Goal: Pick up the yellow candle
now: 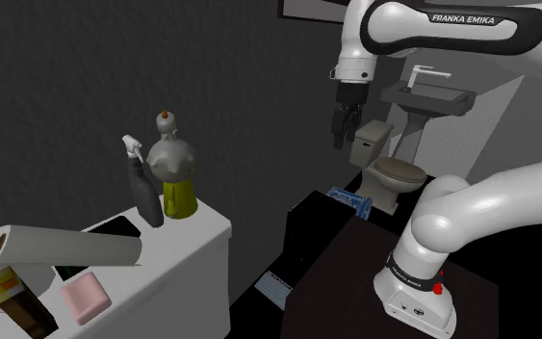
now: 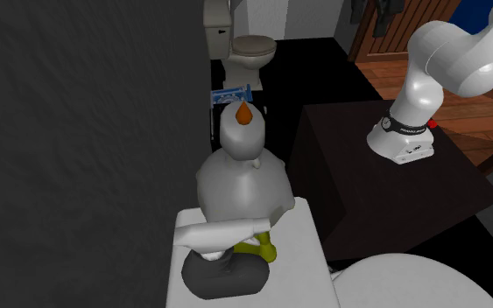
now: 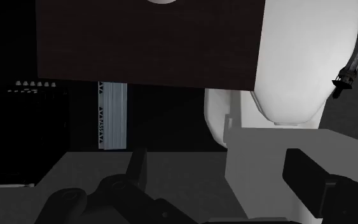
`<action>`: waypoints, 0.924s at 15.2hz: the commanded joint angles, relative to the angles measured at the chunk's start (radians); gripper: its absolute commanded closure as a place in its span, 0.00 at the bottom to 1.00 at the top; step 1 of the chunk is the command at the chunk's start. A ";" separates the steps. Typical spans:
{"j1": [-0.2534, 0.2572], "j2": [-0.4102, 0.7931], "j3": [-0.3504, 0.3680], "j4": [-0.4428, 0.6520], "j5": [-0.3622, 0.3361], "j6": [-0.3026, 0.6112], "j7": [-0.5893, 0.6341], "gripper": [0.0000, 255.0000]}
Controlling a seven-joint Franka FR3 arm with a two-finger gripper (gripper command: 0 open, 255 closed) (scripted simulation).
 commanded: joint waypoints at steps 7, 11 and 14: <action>0.032 0.136 0.101 0.106 0.077 0.084 0.116 0.00; 0.044 0.238 0.165 0.197 0.107 0.132 0.191 0.00; 0.051 0.319 0.210 0.277 0.117 0.163 0.249 0.00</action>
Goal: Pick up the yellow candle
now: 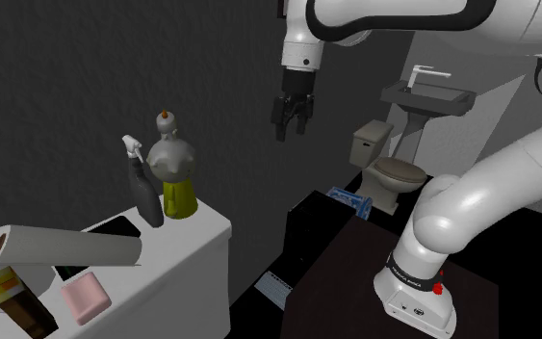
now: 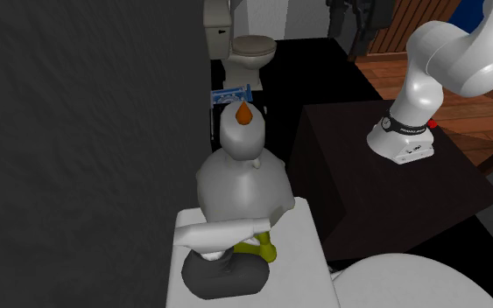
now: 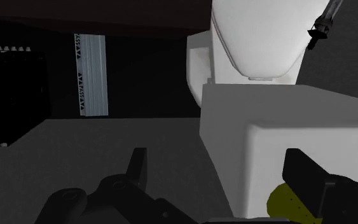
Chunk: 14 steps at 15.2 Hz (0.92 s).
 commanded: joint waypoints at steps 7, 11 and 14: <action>0.016 0.237 0.120 0.256 -0.017 0.057 0.167 0.00; 0.028 0.373 0.174 0.416 -0.062 0.063 0.256 0.00; 0.047 0.485 0.212 0.556 -0.113 0.053 0.326 0.00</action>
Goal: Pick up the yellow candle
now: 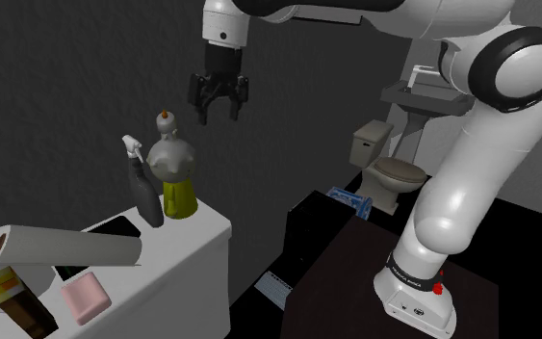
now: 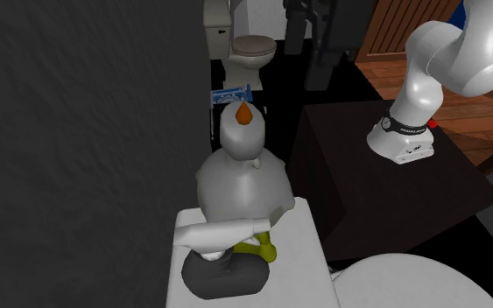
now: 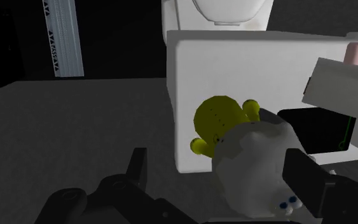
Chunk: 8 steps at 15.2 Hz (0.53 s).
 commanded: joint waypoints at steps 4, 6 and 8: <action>0.056 0.215 0.055 0.274 -0.112 -0.038 0.121 0.00; 0.096 0.315 0.068 0.417 -0.169 -0.076 0.165 0.00; 0.155 0.432 0.072 0.596 -0.233 -0.135 0.203 0.00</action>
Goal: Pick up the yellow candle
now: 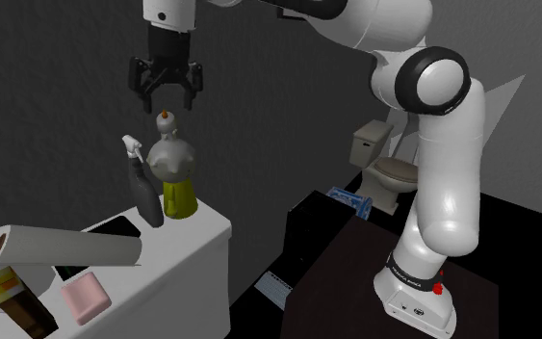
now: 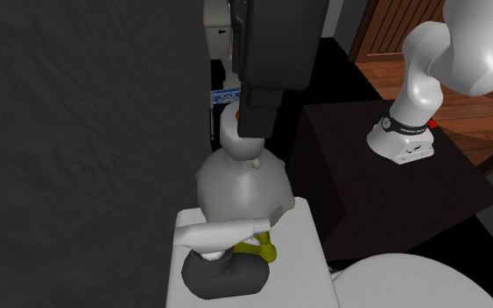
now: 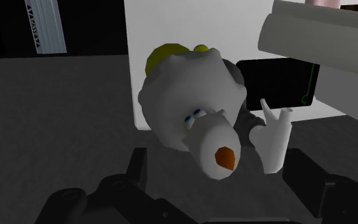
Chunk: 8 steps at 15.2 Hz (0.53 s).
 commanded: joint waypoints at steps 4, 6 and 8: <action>0.011 0.027 -0.002 0.004 -0.017 0.029 0.012 0.00; 0.000 0.009 -0.002 -0.051 -0.008 0.066 0.009 0.00; -0.011 -0.011 -0.002 -0.115 0.001 0.112 0.005 0.00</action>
